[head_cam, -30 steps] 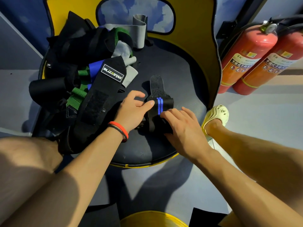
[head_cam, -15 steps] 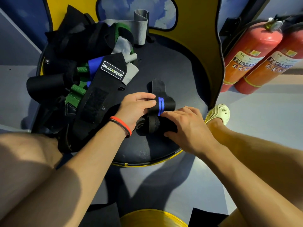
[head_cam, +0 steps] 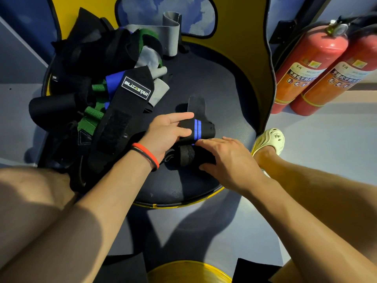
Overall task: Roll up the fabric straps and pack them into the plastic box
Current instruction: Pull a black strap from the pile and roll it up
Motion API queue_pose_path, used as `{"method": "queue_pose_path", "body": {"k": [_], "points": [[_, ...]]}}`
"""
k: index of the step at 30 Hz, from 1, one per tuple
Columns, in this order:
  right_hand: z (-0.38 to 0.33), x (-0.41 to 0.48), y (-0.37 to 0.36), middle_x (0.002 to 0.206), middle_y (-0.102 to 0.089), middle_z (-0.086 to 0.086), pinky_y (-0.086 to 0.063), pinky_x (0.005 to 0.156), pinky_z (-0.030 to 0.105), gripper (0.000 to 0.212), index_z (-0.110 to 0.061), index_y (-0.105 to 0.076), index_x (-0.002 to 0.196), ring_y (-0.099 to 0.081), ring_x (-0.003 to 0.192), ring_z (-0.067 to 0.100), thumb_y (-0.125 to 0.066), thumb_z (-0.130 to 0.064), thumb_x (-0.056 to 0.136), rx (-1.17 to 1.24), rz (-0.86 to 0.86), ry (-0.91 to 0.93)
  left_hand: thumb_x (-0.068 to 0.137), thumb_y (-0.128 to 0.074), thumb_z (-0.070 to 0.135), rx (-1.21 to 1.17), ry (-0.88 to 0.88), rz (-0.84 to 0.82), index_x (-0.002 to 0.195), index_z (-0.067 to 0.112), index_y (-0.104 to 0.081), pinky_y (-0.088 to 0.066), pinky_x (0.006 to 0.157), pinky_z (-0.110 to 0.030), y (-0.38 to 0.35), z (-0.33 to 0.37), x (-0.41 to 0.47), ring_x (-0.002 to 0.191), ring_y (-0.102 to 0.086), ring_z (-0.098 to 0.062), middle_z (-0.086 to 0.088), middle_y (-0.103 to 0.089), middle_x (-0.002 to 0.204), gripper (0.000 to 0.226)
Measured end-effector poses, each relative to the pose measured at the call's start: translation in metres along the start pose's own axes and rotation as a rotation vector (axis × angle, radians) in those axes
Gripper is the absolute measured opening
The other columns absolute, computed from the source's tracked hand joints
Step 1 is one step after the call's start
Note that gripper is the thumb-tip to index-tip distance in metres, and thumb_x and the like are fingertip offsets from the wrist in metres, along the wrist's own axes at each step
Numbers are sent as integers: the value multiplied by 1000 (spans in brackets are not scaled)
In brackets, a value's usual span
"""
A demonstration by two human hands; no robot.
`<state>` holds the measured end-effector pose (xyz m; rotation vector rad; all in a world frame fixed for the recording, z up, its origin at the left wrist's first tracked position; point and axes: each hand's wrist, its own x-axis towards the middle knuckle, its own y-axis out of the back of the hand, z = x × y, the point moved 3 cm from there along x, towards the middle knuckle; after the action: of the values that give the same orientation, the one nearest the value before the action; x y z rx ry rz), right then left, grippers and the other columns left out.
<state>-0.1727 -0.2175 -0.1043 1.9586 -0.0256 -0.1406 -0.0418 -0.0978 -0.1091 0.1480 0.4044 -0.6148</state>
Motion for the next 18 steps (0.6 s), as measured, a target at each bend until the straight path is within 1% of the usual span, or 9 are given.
{"method": "queue_pose_path", "body": {"k": [2, 5, 7, 9, 12, 13, 15, 17, 18], "points": [[0, 0, 0, 134, -65, -5, -39, 106, 39, 57, -30, -55, 140, -61, 118, 22, -73, -36, 87, -13, -10, 6, 85, -62, -14, 5, -106, 82, 125, 15, -69, -54, 80, -15, 4, 4, 2, 96, -72, -6, 1, -74, 109, 50], [0, 1, -1, 132, -65, -5, -42, 102, 39, 58, -31, -55, 142, -61, 116, 24, -72, -37, 87, 3, -23, 3, 86, -60, -14, 160, -208, 128, 124, 18, -69, -53, 78, -11, 6, 5, 5, 93, -71, 1, 1, -74, 108, 52], [1, 1, -1, 128, -65, -4, -44, 97, 38, 58, -31, -55, 141, -62, 112, 26, -72, -38, 86, 12, -33, 5, 86, -57, -14, 288, -269, 109, 129, 23, -67, -53, 87, -14, 8, -1, 8, 105, -67, 2, 5, -69, 121, 58], [3, 2, -2, 129, -62, -4, -44, 95, 39, 58, -31, -54, 142, -61, 112, 27, -71, -37, 87, 26, -39, 10, 87, -56, -12, 451, -320, 75, 136, 27, -61, -50, 101, -20, 9, -11, 14, 121, -59, -3, 10, -60, 135, 63], [5, 3, -4, 133, -52, -4, -48, 95, 42, 60, -30, -51, 145, -60, 111, 26, -68, -40, 88, 48, -48, 18, 89, -59, -7, 674, -352, 66, 147, 29, -49, -44, 110, -32, 9, -24, 21, 136, -44, -13, 9, -45, 150, 68], [6, 4, -4, 133, -51, -4, -50, 94, 44, 60, -30, -51, 145, -60, 111, 26, -67, -40, 89, 55, -56, 22, 89, -62, -5, 714, -368, 84, 148, 30, -46, -44, 110, -38, 8, -26, 21, 136, -43, -16, 8, -41, 153, 71], [8, 6, -3, 131, -54, -4, -52, 92, 46, 59, -30, -51, 145, -60, 112, 26, -68, -40, 89, 77, -66, 32, 85, -72, 1, 700, -371, 159, 150, 29, -44, -48, 105, -38, 9, -26, 21, 125, -49, -18, 8, -38, 150, 76], [10, 7, -2, 129, -58, -5, -52, 91, 45, 57, -31, -51, 142, -60, 111, 25, -70, -38, 89, 110, -65, 36, 78, -84, 14, 668, -329, 285, 144, 29, -50, -51, 98, -33, 16, -22, 20, 112, -54, -18, 7, -40, 135, 75], [12, 8, -1, 127, -60, -5, -51, 91, 46, 55, -32, -51, 139, -61, 109, 24, -71, -38, 88, 132, -63, 34, 75, -87, 21, 669, -286, 339, 135, 29, -55, -52, 93, -32, 20, -20, 19, 104, -56, -17, 7, -43, 126, 69]]}}
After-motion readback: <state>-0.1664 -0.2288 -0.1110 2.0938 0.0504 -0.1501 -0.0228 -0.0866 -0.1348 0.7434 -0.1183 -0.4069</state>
